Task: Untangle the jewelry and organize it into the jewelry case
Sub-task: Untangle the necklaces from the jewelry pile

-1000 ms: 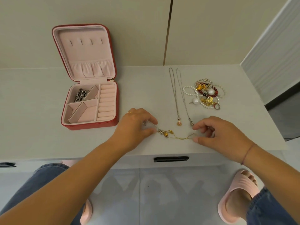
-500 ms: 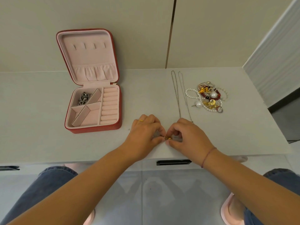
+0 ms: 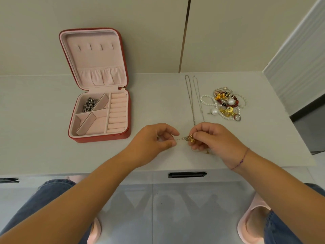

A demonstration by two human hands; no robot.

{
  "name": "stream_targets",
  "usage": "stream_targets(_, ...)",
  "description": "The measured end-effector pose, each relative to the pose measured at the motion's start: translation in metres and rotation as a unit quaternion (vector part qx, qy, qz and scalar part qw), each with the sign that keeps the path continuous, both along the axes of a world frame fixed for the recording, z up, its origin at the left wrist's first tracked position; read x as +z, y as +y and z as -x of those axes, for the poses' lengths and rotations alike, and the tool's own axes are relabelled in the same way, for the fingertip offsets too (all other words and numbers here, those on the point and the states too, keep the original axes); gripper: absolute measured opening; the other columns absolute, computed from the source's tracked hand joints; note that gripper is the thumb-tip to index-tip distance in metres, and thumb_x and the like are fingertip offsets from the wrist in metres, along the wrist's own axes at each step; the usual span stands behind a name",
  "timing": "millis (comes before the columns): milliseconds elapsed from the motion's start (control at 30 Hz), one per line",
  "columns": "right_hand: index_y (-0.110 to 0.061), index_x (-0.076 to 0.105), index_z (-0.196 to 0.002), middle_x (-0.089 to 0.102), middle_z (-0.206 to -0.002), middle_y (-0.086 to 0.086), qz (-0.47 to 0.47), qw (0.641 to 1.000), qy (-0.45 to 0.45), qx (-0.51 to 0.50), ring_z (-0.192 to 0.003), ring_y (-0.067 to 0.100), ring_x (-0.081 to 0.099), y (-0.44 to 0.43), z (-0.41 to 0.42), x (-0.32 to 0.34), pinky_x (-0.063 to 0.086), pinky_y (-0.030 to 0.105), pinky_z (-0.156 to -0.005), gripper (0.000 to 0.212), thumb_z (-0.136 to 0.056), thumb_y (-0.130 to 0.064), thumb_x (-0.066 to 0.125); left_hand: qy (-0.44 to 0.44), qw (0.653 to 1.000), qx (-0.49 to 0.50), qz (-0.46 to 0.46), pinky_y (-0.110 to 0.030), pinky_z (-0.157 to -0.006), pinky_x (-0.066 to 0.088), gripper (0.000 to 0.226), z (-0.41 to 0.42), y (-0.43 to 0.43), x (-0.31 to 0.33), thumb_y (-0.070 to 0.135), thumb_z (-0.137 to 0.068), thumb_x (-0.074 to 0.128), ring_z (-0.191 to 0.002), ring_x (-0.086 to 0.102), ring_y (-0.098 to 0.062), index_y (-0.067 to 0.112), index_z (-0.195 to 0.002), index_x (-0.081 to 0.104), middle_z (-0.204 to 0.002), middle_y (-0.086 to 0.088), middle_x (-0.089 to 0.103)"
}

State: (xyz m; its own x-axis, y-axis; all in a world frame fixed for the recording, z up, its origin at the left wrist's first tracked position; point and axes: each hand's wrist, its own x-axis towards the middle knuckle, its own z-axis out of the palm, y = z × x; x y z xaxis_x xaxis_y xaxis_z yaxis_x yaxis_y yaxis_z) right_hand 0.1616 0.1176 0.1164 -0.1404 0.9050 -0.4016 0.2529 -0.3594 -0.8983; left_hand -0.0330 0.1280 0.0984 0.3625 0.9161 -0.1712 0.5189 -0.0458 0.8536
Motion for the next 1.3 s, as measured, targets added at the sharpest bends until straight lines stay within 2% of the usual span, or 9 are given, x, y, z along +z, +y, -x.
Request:
stream_targets(333,-0.013,0.059,-0.078,0.040,-0.052,0.000,0.091,0.991,0.093,-0.027,-0.046,0.010,0.027,0.003,-0.002,0.006,0.021,0.022,-0.047,0.022,-0.092,-0.005,0.044,-0.113,0.989,0.046,0.088,-0.010,-0.076,0.045,0.017,0.001,-0.002,0.010,0.002,-0.091,0.053,-0.081,0.063,-0.006,0.012,-0.083,0.064,-0.083,0.000,0.070)
stream_targets(433,-0.013,0.060,-0.079,0.035,-0.048,-0.004,0.092,0.991,0.100,-0.013,-0.041,0.008,0.024,0.003,-0.001,0.007,0.016,0.019,-0.041,0.022,-0.093,-0.006,0.045,-0.168,0.976,0.058,0.127,-0.022,-0.066,0.048,0.022,-0.001,-0.002,0.015,-0.003,-0.091,0.045,-0.063,0.057,-0.012,0.008,-0.079,0.060,-0.069,-0.002,0.063)
stream_targets(533,-0.012,0.063,-0.077,0.033,-0.045,-0.005,0.091,0.990,0.109,-0.011,-0.039,0.006,0.023,0.003,0.000,0.009,0.015,0.016,-0.038,0.024,-0.094,-0.005,0.046,-0.147,0.979,0.063,0.129,-0.018,-0.053,0.036,0.019,0.000,-0.001,0.017,0.006,-0.093,0.052,-0.052,0.040,-0.005,0.014,-0.081,0.064,-0.057,0.010,0.050)
stream_targets(667,-0.012,0.066,-0.076,0.031,-0.044,-0.006,0.094,0.988,0.122,-0.008,-0.038,0.006,0.023,0.002,-0.002,0.009,0.016,0.016,-0.038,0.024,-0.093,-0.007,0.049,-0.118,0.988,0.035,0.098,-0.016,-0.048,0.030,0.008,0.000,-0.003,0.020,0.026,-0.086,0.068,-0.053,0.031,-0.013,0.020,-0.089,0.073,-0.056,0.000,0.037)
stream_targets(833,-0.011,0.069,-0.081,0.029,-0.047,-0.006,0.079,0.988,0.129,0.015,-0.041,0.007,0.021,0.003,-0.004,0.013,0.015,0.019,-0.041,0.009,-0.081,-0.018,0.063,-0.123,0.988,0.043,0.079,-0.014,-0.045,0.026,0.006,0.001,-0.003,0.023,0.025,-0.083,0.071,-0.046,0.025,-0.009,0.021,-0.085,0.076,-0.047,0.003,0.033)
stream_targets(933,-0.011,0.071,-0.090,0.032,-0.047,-0.007,0.059,0.990,0.119,0.039,-0.042,0.006,0.021,0.003,-0.005,0.013,0.014,0.020,-0.043,0.027,-0.067,-0.025,0.068,-0.155,0.983,0.056,0.083,-0.021,-0.047,0.023,0.006,0.001,-0.002,0.022,0.024,-0.084,0.070,-0.052,0.023,-0.013,0.024,-0.080,0.075,-0.062,-0.013,0.034)
stream_targets(1067,-0.015,0.074,-0.086,0.035,-0.047,-0.007,0.033,0.993,0.101,0.044,-0.043,0.007,0.020,0.002,-0.002,0.014,0.012,0.025,-0.048,0.025,-0.063,-0.025,0.071,-0.186,0.973,0.081,0.106,-0.020,-0.046,0.023,0.012,0.001,-0.001,0.022,0.017,-0.088,0.064,-0.048,0.024,-0.011,0.021,-0.079,0.072,-0.053,-0.004,0.037)
stream_targets(1167,-0.013,0.071,-0.086,0.043,-0.049,-0.008,0.020,0.994,0.095,0.043,-0.046,0.008,0.022,0.001,-0.001,0.014,0.012,0.027,-0.051,0.010,-0.076,-0.012,0.069,-0.191,0.971,0.084,0.119,-0.018,-0.044,0.025,0.017,0.001,0.000,0.022,0.011,-0.091,0.058,-0.043,0.027,-0.005,0.016,-0.079,0.069,-0.044,0.012,0.038)
stream_targets(1300,-0.011,0.066,-0.082,0.053,-0.056,-0.008,0.006,0.993,0.113,0.034,-0.051,0.009,0.032,0.000,0.000,0.012,0.025,0.022,-0.053,0.015,-0.085,0.001,0.058,-0.177,0.971,0.085,0.139,-0.018,-0.044,0.026,0.019,-0.002,-0.002,0.020,0.013,-0.091,0.058,-0.042,0.028,-0.005,0.017,-0.074,0.066,-0.045,0.012,0.038)
